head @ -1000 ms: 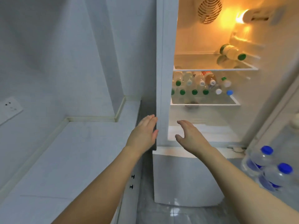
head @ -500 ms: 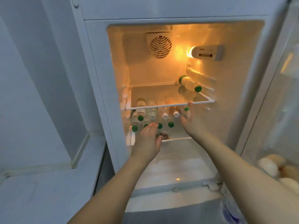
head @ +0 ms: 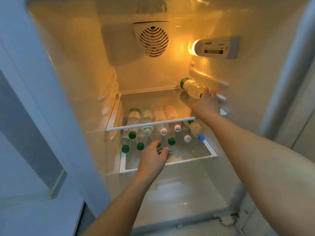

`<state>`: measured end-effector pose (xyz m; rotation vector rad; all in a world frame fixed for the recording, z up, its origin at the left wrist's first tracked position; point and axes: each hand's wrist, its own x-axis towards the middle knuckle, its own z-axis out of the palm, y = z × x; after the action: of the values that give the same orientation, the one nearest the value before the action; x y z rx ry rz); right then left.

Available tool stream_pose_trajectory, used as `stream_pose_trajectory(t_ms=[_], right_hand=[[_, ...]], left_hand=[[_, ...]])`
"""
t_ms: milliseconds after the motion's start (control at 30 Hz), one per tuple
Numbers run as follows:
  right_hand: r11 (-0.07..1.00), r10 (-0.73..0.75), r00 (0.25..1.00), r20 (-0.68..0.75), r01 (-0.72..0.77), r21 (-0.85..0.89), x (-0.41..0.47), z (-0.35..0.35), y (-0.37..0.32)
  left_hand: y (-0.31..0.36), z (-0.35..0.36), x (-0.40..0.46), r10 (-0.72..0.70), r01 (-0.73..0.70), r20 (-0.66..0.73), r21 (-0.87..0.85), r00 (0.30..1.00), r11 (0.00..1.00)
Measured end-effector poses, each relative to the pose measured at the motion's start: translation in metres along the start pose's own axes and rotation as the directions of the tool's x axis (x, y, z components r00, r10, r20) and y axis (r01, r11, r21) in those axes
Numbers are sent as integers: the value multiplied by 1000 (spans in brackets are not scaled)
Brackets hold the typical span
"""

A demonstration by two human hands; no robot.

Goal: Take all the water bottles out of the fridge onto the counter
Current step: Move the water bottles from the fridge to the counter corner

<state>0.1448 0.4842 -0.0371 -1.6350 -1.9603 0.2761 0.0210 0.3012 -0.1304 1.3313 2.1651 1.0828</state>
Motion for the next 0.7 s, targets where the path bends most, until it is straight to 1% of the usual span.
stream_pose_trajectory(t_ms=[100, 167, 233, 333, 433, 533, 700], right_hand=[[996, -31, 999, 22, 32, -81, 18, 9, -4], [995, -46, 999, -4, 45, -86, 24, 16, -2], [994, -64, 998, 17, 65, -88, 31, 20, 2], [997, -40, 999, 27, 42, -61, 40, 22, 5], [1000, 17, 999, -33, -17, -17, 43, 24, 5], [998, 61, 995, -83, -62, -9, 45, 26, 5], [996, 76, 989, -129, -82, -46, 49, 31, 6]], left_hand=[[-4, 8, 20, -58, 59, 19, -71, 998, 996], [-5, 14, 37, -121, 123, 25, -141, 992, 982], [-5, 22, 56, -205, 205, 26, -243, 978, 948], [-1, 36, 83, -344, 335, 61, -440, 937, 833], [2, 48, 105, -454, 448, 128, -532, 882, 718], [4, 59, 119, -493, 480, 152, -584, 857, 654], [10, 65, 130, -513, 460, 99, -609, 852, 646]])
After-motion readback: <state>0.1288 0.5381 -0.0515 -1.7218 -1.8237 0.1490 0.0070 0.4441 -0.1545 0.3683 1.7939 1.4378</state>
